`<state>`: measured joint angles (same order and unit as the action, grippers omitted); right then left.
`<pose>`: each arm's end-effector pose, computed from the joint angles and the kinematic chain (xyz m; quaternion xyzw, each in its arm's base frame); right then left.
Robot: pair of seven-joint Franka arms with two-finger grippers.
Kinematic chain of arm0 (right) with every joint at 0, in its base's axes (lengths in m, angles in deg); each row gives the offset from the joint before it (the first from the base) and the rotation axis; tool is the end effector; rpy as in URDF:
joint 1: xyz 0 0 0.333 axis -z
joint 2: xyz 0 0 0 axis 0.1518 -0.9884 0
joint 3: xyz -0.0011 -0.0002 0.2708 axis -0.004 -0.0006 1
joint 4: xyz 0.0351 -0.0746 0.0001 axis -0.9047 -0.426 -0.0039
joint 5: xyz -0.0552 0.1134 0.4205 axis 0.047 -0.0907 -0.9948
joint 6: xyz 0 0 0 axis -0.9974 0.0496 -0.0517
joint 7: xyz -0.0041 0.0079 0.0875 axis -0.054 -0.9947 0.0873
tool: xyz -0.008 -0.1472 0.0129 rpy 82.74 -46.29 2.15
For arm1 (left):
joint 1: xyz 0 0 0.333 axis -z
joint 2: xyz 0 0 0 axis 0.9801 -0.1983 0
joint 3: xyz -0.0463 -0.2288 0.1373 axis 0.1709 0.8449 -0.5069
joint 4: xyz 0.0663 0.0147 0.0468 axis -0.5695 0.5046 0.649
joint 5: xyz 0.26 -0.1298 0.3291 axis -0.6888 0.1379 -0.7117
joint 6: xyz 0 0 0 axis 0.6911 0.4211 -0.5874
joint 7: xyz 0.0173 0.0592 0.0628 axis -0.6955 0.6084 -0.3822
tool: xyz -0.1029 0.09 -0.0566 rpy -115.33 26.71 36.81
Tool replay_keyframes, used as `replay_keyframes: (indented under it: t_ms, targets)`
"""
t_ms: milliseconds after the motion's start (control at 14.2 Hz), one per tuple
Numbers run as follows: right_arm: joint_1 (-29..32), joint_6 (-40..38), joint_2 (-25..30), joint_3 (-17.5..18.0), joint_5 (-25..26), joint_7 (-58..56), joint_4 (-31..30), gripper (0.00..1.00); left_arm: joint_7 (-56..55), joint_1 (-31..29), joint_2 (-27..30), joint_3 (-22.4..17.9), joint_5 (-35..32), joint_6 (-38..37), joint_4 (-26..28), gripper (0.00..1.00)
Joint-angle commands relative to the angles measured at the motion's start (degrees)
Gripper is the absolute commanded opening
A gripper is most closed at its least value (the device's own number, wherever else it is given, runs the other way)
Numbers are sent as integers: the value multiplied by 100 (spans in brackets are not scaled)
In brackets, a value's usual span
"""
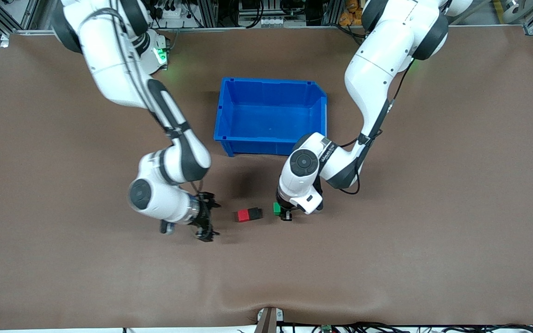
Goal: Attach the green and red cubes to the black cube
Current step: 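Open and withdraw the right gripper while the left gripper holds green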
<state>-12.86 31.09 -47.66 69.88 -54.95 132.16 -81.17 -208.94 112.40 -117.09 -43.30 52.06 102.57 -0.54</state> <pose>0.7000 0.2725 0.1472 -0.7494 0.6388 0.1448 0.0967 0.6171 -0.4829 0.0944 0.7014 0.7070 -0.0052 0.0904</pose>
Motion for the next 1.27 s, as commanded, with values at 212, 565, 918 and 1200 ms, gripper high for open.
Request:
replay_keyframes:
  t_ms: [212,565,918,1200]
  targets:
    - [1217,-2354,663,-93,251,-2712,241,100,-8,193,-397,-71,-67,273,-590,0]
    - [1858,-2778,1428,-111,1569,-5759,471,100,-183,228,-512,-62,-40,423,-590,0]
    - [2352,-3129,2420,-120,2297,-9519,410,100,-421,228,-582,-18,-31,572,-598,10]
    - [2449,-3631,3526,-111,2335,-10038,-80,100,-438,298,-626,0,-23,677,-598,13]
